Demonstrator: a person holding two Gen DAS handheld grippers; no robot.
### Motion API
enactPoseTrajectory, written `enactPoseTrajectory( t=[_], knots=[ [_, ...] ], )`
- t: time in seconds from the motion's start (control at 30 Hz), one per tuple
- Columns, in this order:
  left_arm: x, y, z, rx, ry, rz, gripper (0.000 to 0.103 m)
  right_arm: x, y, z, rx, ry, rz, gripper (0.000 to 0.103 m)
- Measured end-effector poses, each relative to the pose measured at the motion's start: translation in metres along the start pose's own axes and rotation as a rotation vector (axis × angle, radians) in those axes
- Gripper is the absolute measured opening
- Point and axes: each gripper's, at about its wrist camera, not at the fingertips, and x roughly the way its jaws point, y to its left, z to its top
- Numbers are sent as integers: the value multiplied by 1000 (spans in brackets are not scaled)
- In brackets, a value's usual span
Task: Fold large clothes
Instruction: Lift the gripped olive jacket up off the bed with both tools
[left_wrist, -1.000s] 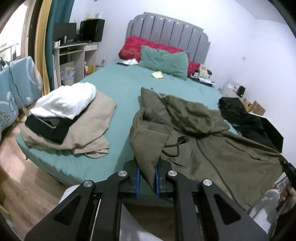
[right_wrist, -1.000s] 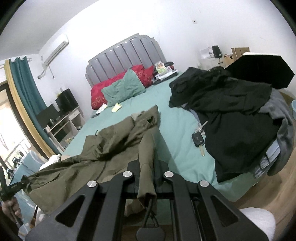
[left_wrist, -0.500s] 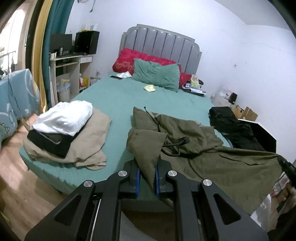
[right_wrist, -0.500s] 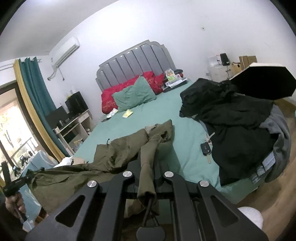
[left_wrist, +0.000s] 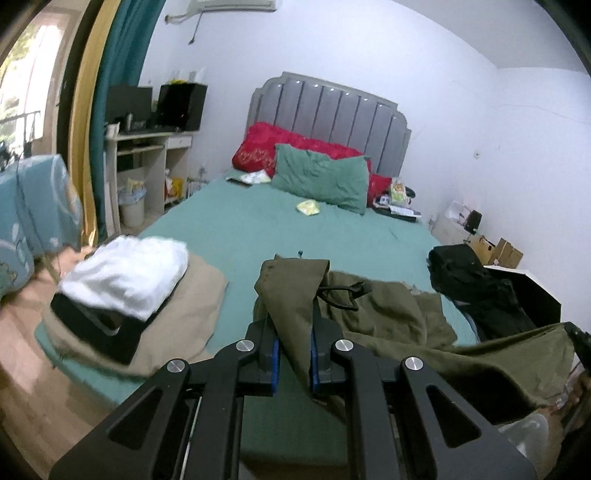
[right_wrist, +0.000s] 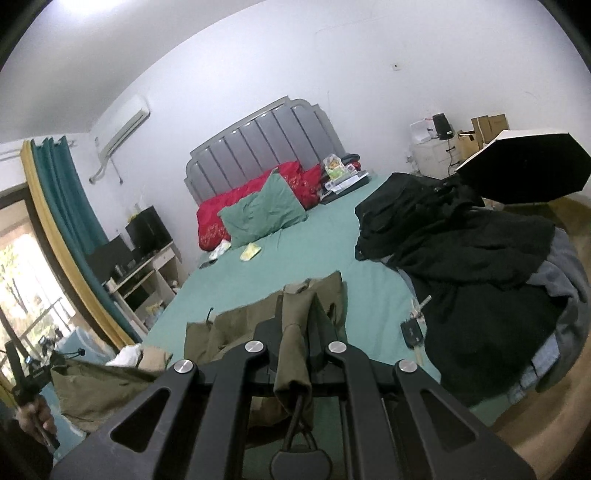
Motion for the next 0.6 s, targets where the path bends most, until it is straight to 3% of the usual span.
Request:
enactPoseTrajectory(
  t=[0.3, 0.6],
  knots=[
    [53, -8, 32, 7, -51, 17, 13, 57, -7, 29, 6, -54, -12, 5],
    [125, -7, 50, 0, -20, 57, 13, 130, -1, 50, -43, -66, -34, 5]
  ],
)
